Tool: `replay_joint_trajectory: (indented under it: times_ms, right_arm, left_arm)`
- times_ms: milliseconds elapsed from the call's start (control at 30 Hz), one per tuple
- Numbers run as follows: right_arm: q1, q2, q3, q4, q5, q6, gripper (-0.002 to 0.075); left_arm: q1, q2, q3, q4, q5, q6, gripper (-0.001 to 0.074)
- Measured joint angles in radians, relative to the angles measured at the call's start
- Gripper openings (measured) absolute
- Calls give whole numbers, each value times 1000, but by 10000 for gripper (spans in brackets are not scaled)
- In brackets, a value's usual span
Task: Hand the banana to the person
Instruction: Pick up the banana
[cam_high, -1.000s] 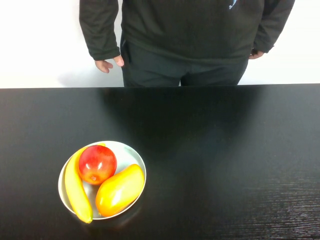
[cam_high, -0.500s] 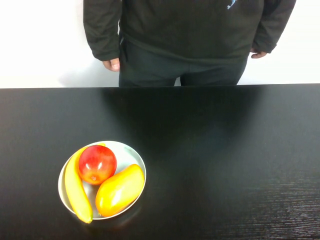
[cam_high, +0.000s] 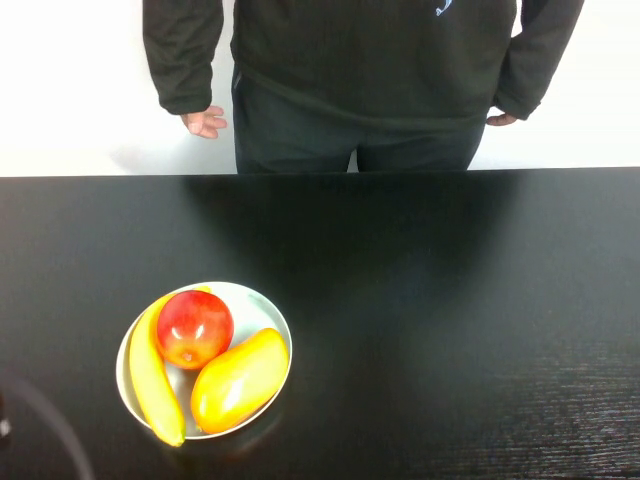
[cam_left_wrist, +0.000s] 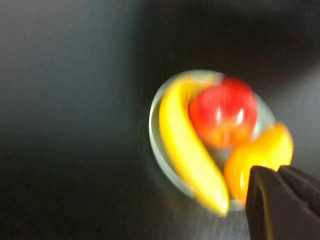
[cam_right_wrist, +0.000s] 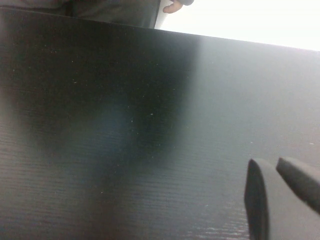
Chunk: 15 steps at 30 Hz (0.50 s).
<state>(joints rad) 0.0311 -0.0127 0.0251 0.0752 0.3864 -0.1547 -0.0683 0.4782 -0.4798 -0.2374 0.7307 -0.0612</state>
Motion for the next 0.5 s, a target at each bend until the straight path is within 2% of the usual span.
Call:
replay_joint_trajectory:
  times_ms: [100,200,367,500]
  right_arm:
    - [0,0,0,0,0,0,-11]
    - [0,0,0,0,0,0,-11]
    - [0,0,0,0,0,0,-11]
    - [0,0,0,0,0,0,-11]
  left_arm:
    - [0,159,-133,0,128,70,-4]
    - [0,303,-225,0,183,115,-4]
    - [-5,515,-325,0,195,149,-4]
    - [-78,652,-384,15,178,151,-4]
